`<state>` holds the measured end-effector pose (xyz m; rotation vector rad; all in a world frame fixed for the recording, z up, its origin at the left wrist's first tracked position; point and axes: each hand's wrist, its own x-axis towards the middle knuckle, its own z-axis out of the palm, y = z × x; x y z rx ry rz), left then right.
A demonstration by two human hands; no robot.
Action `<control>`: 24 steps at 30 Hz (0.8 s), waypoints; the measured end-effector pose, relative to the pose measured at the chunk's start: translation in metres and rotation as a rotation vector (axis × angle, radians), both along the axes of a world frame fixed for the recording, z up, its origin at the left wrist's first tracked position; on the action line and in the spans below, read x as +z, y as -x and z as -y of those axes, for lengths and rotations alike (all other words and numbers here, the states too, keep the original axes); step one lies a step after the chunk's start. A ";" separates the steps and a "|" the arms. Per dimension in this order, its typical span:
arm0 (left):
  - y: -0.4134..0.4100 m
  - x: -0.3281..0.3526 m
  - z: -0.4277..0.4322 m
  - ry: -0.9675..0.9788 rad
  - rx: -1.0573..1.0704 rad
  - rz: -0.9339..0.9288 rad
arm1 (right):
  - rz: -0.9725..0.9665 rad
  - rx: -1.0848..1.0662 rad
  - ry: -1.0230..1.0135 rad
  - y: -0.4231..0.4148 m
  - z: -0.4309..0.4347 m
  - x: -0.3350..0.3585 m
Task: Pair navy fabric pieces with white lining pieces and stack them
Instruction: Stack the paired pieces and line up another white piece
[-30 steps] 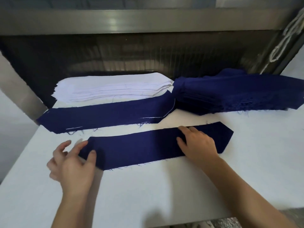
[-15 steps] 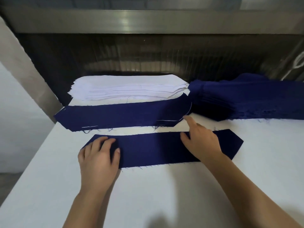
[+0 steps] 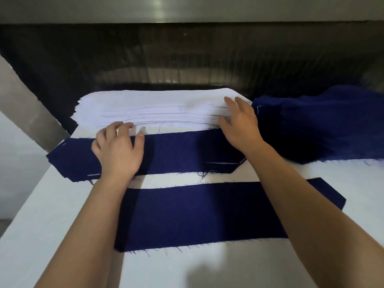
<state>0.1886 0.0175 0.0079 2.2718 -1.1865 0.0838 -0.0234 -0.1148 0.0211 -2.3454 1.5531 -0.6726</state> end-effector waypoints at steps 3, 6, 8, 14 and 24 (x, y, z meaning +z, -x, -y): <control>-0.009 0.005 0.022 0.042 -0.013 0.006 | -0.042 -0.018 -0.011 -0.010 0.018 -0.002; -0.013 0.012 0.044 0.101 -0.039 -0.092 | -0.115 -0.045 -0.007 -0.016 0.032 -0.005; -0.014 0.012 0.056 0.135 -0.066 -0.145 | -0.160 -0.053 -0.022 -0.018 0.037 -0.007; -0.024 0.002 0.071 -0.029 -0.012 -0.049 | -0.217 -0.057 0.037 -0.018 0.033 -0.020; -0.023 -0.007 0.074 -0.057 -0.046 0.118 | -0.240 -0.036 0.121 -0.017 0.034 -0.026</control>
